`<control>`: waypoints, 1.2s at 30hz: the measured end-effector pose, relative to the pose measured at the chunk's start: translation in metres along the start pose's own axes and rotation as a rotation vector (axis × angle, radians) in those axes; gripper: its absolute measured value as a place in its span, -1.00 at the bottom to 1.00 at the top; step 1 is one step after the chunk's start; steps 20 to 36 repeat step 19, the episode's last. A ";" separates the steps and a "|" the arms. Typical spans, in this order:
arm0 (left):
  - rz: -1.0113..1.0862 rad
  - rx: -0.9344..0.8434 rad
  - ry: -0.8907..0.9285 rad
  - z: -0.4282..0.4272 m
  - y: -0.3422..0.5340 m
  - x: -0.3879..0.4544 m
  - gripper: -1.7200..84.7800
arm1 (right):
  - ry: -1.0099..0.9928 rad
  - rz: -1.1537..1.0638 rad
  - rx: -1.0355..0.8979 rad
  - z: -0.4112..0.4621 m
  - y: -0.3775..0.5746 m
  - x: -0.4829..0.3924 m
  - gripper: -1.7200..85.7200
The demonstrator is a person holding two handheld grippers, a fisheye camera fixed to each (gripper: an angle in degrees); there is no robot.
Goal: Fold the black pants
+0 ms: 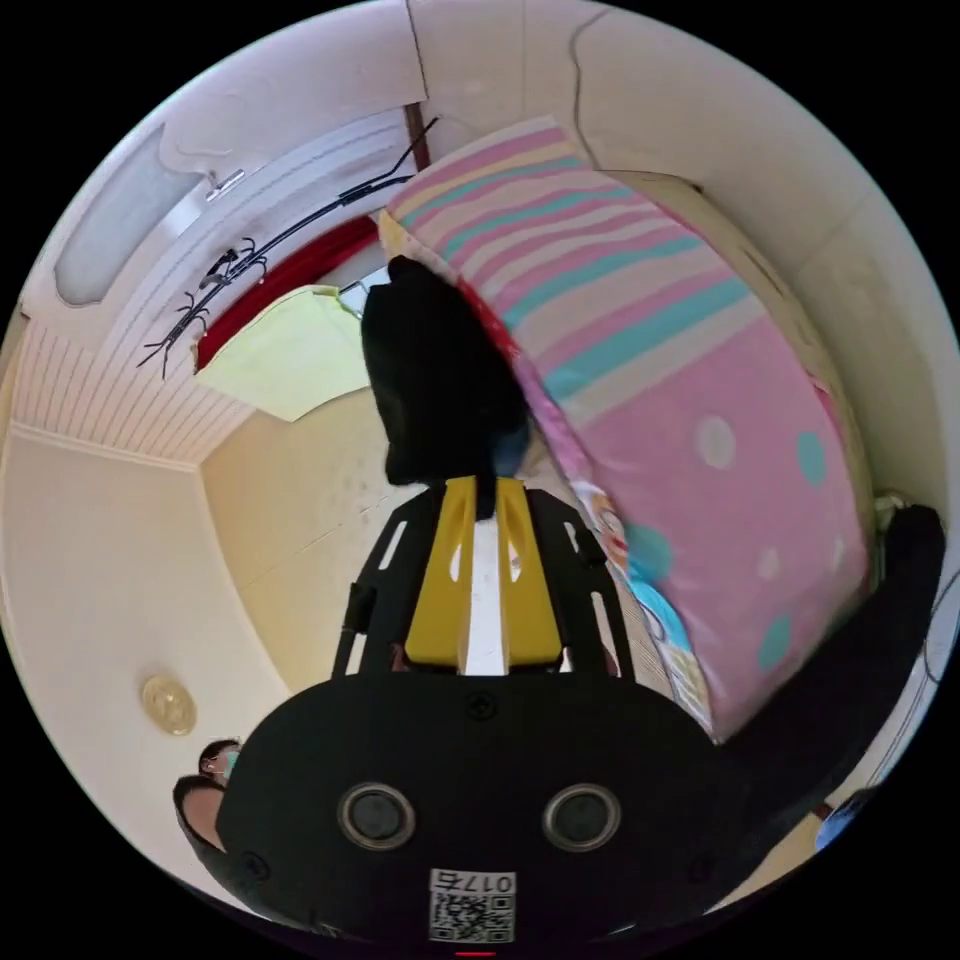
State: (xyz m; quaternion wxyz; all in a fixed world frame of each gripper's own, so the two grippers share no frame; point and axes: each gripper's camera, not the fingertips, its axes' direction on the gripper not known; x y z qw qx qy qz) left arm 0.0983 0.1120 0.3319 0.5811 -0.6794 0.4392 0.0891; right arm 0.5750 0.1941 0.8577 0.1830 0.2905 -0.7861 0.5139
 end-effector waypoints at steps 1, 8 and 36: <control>-0.071 0.051 0.060 -0.009 0.028 -0.036 -0.73 | 0.037 0.030 0.015 -0.009 0.009 0.009 -0.88; -0.437 0.756 0.958 0.029 0.289 -0.236 -0.76 | 0.142 0.191 0.071 -0.002 0.085 0.078 -0.94; -0.589 1.044 1.544 0.072 0.343 -0.242 -0.90 | 0.524 -0.170 -1.119 0.382 0.179 0.051 -0.95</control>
